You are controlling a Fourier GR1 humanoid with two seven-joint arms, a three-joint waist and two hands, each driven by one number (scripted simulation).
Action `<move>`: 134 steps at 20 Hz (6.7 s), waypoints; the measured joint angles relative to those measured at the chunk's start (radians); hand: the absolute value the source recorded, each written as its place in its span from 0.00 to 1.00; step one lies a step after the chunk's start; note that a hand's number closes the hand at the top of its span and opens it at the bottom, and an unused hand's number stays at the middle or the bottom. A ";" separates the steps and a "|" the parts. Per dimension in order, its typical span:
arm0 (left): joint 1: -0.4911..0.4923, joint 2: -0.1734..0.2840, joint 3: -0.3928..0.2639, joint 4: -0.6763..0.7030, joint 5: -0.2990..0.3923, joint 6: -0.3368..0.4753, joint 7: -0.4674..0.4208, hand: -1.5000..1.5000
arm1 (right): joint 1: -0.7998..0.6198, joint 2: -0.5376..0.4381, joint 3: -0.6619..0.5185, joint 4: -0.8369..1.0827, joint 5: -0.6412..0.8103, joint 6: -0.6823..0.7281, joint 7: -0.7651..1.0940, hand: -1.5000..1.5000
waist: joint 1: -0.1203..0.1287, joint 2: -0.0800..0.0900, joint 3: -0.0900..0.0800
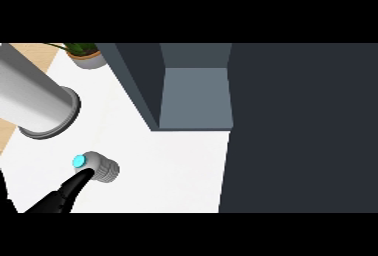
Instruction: Pick up the bottled water, place it into the cabinet and close the cabinet
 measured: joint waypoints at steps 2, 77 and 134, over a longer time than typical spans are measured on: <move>0.004 0.001 -0.027 0.001 -0.023 0.008 0.031 0.00 | 0.011 0.010 0.047 -0.008 0.029 -0.012 0.009 0.00 | 0.001 -0.001 0.000; -0.093 -0.008 0.244 1.069 0.825 -0.089 -1.039 0.00 | -0.060 -0.139 0.317 -0.024 0.147 -0.339 0.035 0.00 | -0.005 0.003 -0.003; -0.218 0.133 -0.030 1.253 1.032 -0.724 -1.267 1.00 | -0.083 -0.237 0.372 -0.019 0.144 -0.438 0.005 0.00 | -0.001 0.001 -0.002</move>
